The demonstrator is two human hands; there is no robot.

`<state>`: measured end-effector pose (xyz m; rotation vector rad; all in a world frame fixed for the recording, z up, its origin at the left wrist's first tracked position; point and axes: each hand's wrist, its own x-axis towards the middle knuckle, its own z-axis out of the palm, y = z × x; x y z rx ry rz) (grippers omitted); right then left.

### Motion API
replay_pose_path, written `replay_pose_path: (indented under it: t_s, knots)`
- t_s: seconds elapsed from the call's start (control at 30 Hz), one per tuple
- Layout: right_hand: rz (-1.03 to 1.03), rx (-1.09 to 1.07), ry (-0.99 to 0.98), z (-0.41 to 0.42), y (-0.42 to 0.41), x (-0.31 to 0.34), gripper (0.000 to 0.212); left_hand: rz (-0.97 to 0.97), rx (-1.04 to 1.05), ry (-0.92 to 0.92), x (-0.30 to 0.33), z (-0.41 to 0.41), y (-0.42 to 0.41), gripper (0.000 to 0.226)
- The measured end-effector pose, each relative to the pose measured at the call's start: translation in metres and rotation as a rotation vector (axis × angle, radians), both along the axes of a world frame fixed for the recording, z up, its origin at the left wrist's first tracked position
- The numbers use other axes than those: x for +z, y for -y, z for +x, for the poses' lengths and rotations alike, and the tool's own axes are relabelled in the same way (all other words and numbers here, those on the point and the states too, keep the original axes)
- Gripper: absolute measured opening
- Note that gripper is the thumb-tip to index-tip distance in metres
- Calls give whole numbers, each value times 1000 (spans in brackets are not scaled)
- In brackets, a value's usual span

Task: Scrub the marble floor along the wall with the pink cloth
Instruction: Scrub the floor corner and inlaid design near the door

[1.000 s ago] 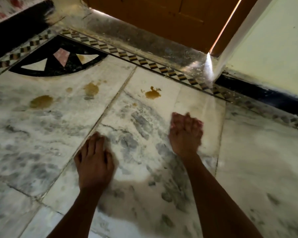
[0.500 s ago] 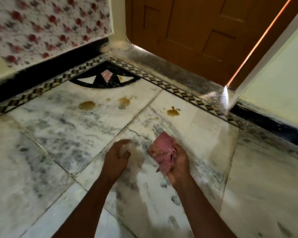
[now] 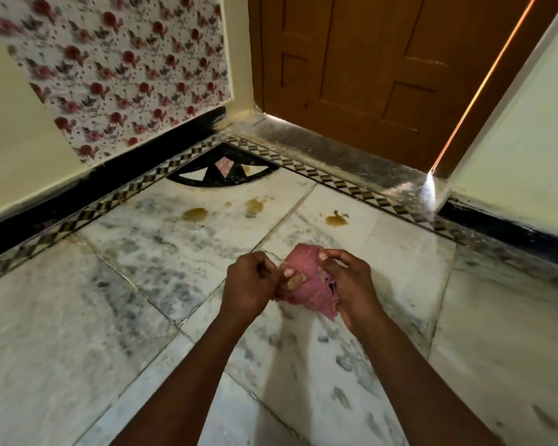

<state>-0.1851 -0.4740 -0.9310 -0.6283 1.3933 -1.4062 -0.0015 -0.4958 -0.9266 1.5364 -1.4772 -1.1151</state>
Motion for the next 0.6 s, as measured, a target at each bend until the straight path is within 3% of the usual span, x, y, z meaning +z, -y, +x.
replay_pose_path:
  t_s: [0.1,0.2,0.33,0.37,0.43,0.53,0.6]
  knots:
    - [-50,3,-79,-5,-7,-1,13,7,-76,96,22,-7,-5,37]
    - [-93,79,-29,-6,-11,-2,26,79,-99,-17,47,-13,-5,28]
    - [-100,378,154,-6,-25,-5,95,242,2,-352,85,-22,-4,23]
    - [-120,446,192,-6,-28,-7,104,282,33,-437,95,-26,-3,19]
    - [-214,543,268,-2,-32,-8,92,369,94,-570,109,-33,4,10]
    - [-302,548,238,6,-38,-4,41,489,148,-720,119,-41,16,8]
    - [-361,562,218,9,-41,3,48,533,139,-837,123,-45,23,9]
